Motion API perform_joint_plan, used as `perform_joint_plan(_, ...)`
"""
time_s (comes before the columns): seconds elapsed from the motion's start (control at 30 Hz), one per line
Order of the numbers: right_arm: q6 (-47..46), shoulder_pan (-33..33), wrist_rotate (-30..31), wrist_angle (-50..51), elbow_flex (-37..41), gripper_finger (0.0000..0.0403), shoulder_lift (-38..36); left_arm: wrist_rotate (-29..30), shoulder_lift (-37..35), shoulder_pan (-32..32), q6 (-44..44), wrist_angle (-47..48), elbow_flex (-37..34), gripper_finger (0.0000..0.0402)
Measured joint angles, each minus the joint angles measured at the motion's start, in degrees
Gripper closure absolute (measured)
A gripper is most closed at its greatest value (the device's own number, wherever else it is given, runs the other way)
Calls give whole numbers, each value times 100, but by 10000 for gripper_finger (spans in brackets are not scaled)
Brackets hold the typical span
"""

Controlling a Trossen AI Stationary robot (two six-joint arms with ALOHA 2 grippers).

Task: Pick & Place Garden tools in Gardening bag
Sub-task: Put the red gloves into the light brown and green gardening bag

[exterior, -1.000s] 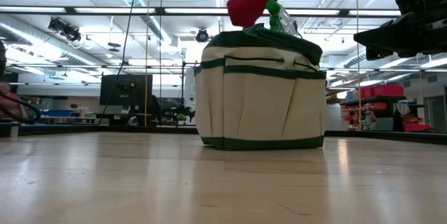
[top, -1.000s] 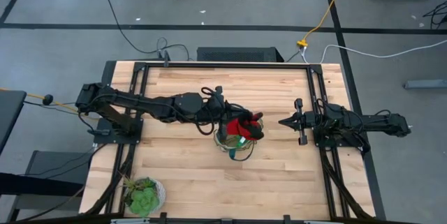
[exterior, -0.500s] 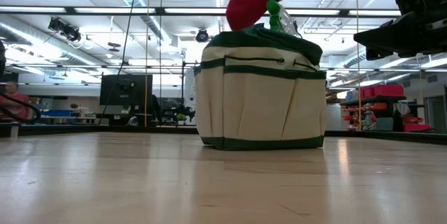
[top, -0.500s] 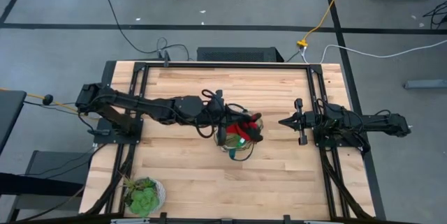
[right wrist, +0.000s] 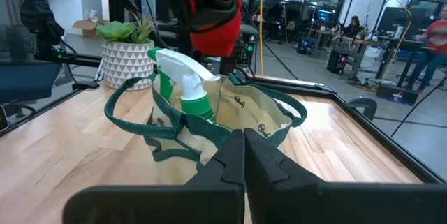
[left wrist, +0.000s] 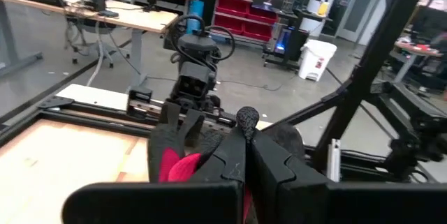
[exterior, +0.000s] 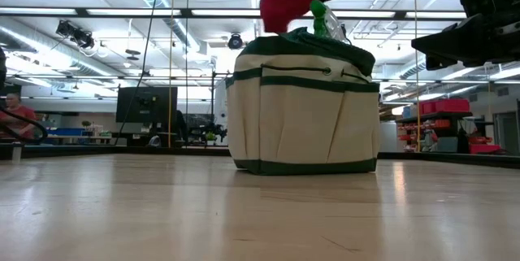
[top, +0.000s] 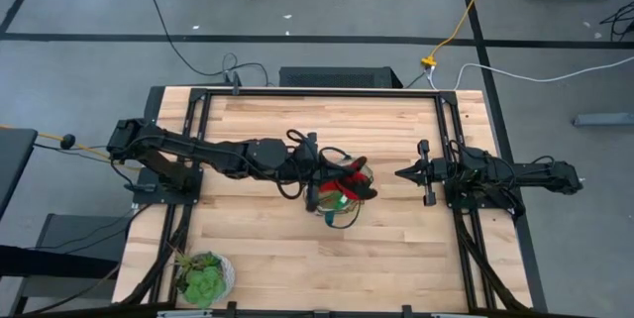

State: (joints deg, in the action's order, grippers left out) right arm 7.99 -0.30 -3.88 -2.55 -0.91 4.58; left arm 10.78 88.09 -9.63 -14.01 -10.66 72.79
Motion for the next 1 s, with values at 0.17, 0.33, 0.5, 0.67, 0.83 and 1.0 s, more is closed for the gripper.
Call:
perform_joint_plan(0.17, 0, -1, -1, 0, 0, 401, 0, -56, 0, -2, -36, 0, 0, 395)
perform_joint_plan(0.33, 0, -1, 0, -2, 0, 401, 2, -55, 0, -17, -34, -33, -1, 395)
perform_joint_plan(0.5, 0, -1, -1, -2, 1, 401, 0, -56, 0, -24, 68, -218, 0, 395)
perform_joint_plan(0.67, 0, -2, 0, -2, 0, 401, 0, -54, 0, -24, 157, -311, 0, 395)
perform_joint_plan(0.83, 0, 0, -1, -2, 0, 401, 0, -56, 0, -24, 178, -521, 0, 395)
perform_joint_plan(1.0, 0, 0, -1, -1, 0, 401, 0, -54, 0, -24, 178, -675, 0, 395)
